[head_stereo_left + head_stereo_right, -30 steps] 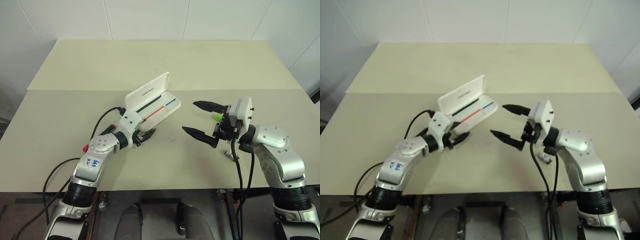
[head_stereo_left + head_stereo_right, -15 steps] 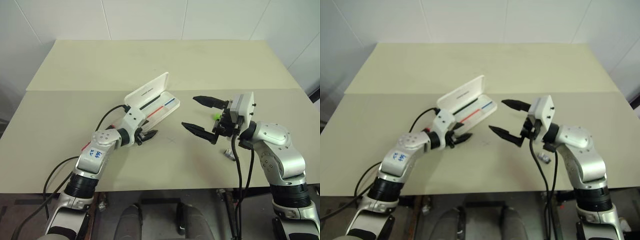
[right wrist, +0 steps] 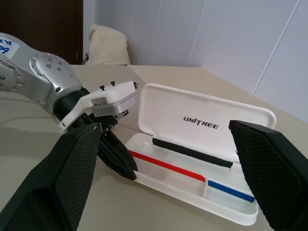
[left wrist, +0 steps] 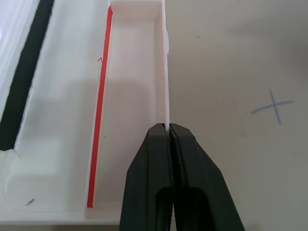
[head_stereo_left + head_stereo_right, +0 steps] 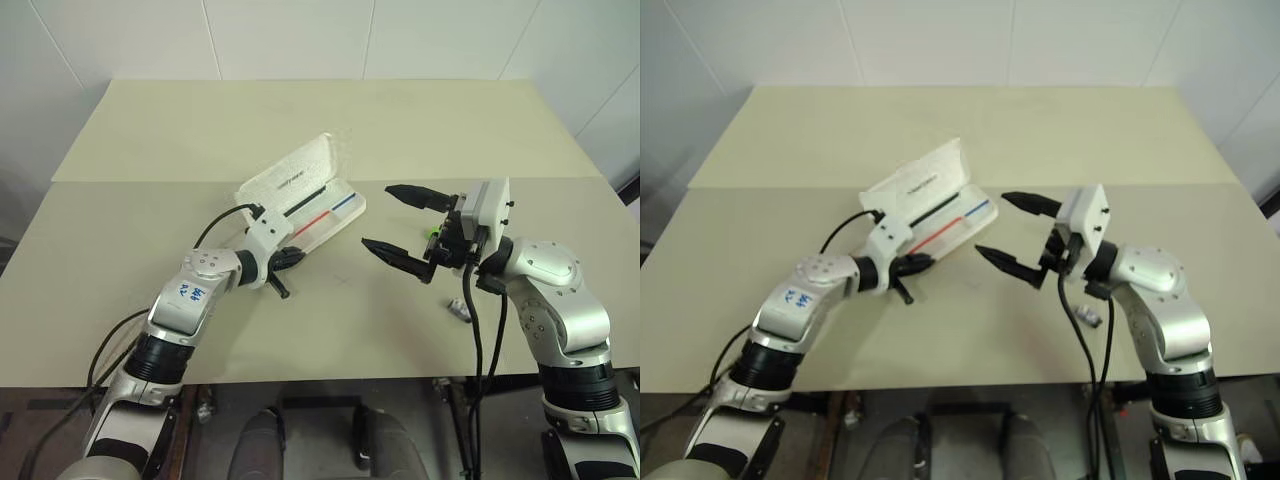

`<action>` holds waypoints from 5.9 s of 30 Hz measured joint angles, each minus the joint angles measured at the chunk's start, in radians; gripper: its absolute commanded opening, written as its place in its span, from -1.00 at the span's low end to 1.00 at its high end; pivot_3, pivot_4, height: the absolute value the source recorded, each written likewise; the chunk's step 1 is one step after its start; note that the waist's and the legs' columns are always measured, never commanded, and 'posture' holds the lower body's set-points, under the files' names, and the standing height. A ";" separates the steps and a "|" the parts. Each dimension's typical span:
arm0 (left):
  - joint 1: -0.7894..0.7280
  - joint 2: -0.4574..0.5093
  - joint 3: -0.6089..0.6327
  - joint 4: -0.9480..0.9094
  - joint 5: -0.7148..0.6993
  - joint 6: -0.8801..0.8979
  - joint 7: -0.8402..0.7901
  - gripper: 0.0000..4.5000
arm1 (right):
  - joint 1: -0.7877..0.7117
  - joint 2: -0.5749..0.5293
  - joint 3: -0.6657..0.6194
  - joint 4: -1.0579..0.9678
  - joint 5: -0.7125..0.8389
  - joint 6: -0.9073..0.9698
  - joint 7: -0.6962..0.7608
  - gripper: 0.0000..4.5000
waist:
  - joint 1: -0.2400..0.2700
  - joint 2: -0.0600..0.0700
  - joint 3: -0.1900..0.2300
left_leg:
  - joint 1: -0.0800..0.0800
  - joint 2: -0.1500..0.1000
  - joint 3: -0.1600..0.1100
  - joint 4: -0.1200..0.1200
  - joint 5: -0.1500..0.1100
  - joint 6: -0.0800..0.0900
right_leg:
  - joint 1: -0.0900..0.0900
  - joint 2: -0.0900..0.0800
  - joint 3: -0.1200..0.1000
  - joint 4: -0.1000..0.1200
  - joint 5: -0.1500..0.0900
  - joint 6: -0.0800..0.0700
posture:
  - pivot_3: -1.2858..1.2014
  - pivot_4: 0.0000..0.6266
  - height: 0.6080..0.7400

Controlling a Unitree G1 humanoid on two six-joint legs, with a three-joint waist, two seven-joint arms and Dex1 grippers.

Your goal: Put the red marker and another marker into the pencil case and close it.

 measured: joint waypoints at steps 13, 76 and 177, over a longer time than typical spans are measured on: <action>0.045 0.159 -0.023 -0.075 -0.069 -0.071 -0.284 -0.98 | 0.071 -0.078 -0.025 -0.003 0.015 0.018 0.040 1.00 | 0.002 0.000 0.000 | 0.000 0.000 0.000 -0.001 0.000 0.000 | -0.001 0.000 0.000 0.000 -0.001 -0.001 | 0.03 -0.52 1.00; 0.362 0.400 0.340 -0.437 -0.372 -0.023 -0.540 0.99 | 0.219 -0.189 -0.110 -0.152 0.122 0.109 0.072 1.00 | -0.003 0.000 0.000 | -0.001 0.001 -0.001 0.004 -0.004 -0.003 | 0.002 0.000 0.001 -0.006 -0.005 -0.016 | 0.03 -0.52 1.00; 0.136 0.153 0.074 0.126 -0.145 -0.598 -0.476 -0.71 | 0.356 -0.247 -0.156 -0.220 0.142 0.152 0.103 1.00 | 0.001 -0.005 -0.004 | 0.000 0.007 0.022 -0.001 0.000 0.001 | -0.014 0.000 0.000 -0.006 0.012 -0.011 | 0.03 -0.52 1.00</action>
